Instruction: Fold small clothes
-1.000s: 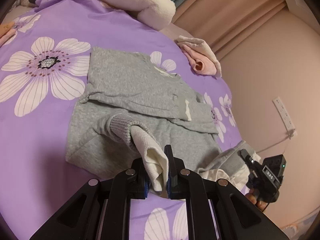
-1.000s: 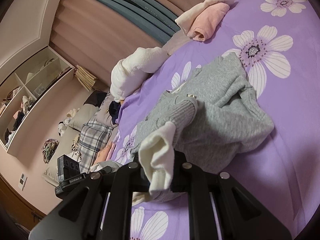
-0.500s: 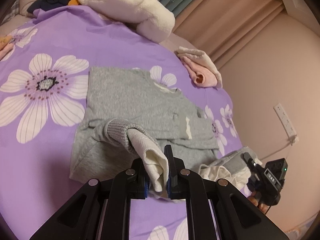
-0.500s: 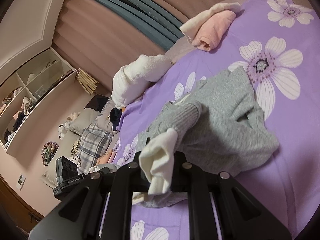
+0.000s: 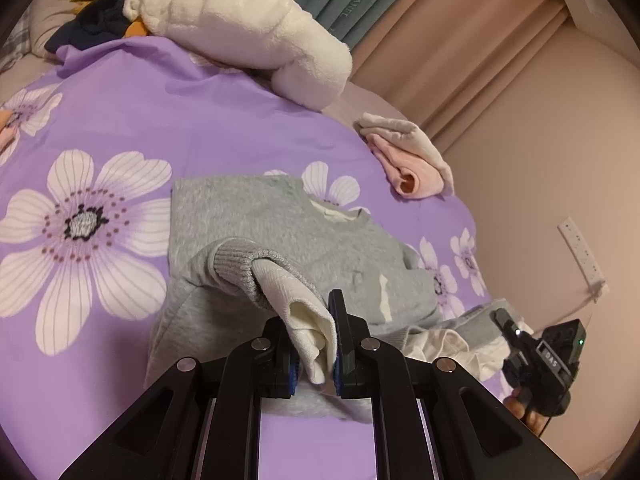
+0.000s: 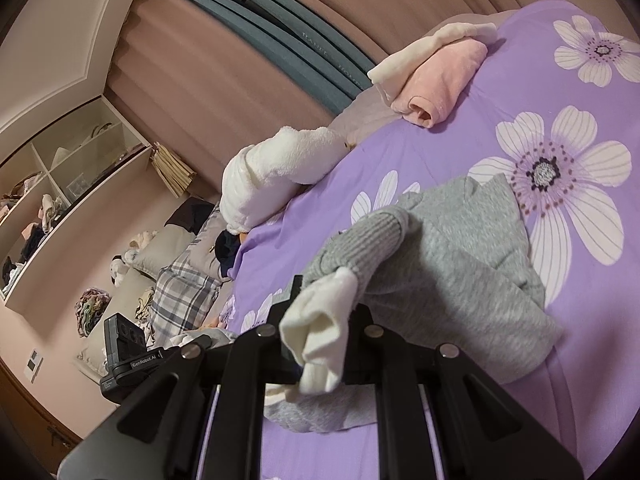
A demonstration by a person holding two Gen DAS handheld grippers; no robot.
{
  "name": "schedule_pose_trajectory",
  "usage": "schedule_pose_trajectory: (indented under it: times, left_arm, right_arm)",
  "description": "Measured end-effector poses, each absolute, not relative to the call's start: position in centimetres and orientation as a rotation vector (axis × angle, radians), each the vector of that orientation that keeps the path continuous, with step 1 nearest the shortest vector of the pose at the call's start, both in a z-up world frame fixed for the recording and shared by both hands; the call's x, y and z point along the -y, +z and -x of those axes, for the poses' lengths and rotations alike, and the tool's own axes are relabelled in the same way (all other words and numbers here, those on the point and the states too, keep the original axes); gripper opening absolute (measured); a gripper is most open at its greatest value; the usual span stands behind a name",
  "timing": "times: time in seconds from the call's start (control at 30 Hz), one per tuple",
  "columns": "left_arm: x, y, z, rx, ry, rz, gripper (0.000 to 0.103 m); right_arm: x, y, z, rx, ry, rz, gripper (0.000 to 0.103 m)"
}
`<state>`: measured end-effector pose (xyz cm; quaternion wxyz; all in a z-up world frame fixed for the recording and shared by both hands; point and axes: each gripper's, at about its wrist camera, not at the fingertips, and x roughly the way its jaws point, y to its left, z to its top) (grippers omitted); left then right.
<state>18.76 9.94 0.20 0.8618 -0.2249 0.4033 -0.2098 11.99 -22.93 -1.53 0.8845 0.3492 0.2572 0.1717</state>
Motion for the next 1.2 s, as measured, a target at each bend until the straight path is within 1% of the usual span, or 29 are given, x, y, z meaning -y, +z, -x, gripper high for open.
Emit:
schedule_pose_trajectory:
  times: [1.2]
  left_arm:
    - [-8.1,-1.4,-24.3,-0.886,-0.394,0.43,0.009]
  right_arm:
    - [24.2,-2.7,-17.3,-0.553,0.32,-0.732,0.013]
